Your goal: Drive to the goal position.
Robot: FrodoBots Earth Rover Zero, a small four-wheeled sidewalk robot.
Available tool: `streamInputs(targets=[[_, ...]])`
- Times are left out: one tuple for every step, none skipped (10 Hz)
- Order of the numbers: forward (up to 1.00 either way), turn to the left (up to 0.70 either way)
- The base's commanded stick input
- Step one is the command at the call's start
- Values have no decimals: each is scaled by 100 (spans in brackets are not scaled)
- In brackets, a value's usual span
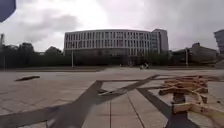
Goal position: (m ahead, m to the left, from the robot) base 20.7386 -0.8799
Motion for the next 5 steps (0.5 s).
streamInputs(targets=[[70,-35],[70,-35],[70,-35],[70,-32],[70,-5]])
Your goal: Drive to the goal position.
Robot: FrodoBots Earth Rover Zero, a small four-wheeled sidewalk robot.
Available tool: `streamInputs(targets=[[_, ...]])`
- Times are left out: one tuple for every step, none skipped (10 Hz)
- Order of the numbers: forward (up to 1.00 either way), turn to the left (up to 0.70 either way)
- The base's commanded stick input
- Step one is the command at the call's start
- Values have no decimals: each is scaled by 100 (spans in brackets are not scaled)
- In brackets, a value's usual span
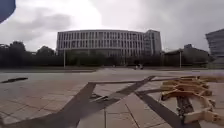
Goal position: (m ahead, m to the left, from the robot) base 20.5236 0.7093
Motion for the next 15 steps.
streamInputs(targets=[[70,0],[70,0],[70,0],[70,0],[70,0],[70,0],[70,0],[70,0],[70,0],[70,0],[70,0],[70,0],[70,0],[70,0],[70,0]])
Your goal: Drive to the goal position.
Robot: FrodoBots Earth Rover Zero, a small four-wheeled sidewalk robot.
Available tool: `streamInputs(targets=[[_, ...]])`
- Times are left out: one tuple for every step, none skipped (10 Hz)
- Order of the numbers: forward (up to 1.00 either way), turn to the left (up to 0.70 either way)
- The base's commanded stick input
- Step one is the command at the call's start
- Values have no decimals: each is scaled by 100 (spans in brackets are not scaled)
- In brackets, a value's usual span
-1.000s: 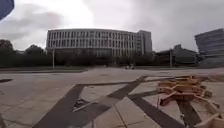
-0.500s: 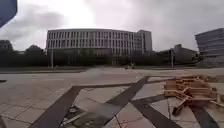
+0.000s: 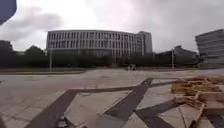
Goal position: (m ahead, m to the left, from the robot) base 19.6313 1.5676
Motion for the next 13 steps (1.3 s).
streamInputs(targets=[[70,0],[70,0],[70,0],[70,0],[70,0],[70,0],[70,0],[70,0],[70,0],[70,0],[70,0],[70,0],[70,0]])
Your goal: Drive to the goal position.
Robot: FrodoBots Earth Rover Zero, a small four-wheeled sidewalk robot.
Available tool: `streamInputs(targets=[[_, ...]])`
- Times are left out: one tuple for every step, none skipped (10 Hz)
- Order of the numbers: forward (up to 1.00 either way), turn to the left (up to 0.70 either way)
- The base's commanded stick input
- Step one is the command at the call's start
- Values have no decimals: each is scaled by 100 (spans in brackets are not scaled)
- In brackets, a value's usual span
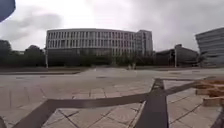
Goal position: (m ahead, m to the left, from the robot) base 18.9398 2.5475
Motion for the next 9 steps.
streamInputs(targets=[[70,1],[70,2],[70,2],[70,2],[70,2],[70,2],[70,2],[70,2],[70,2]])
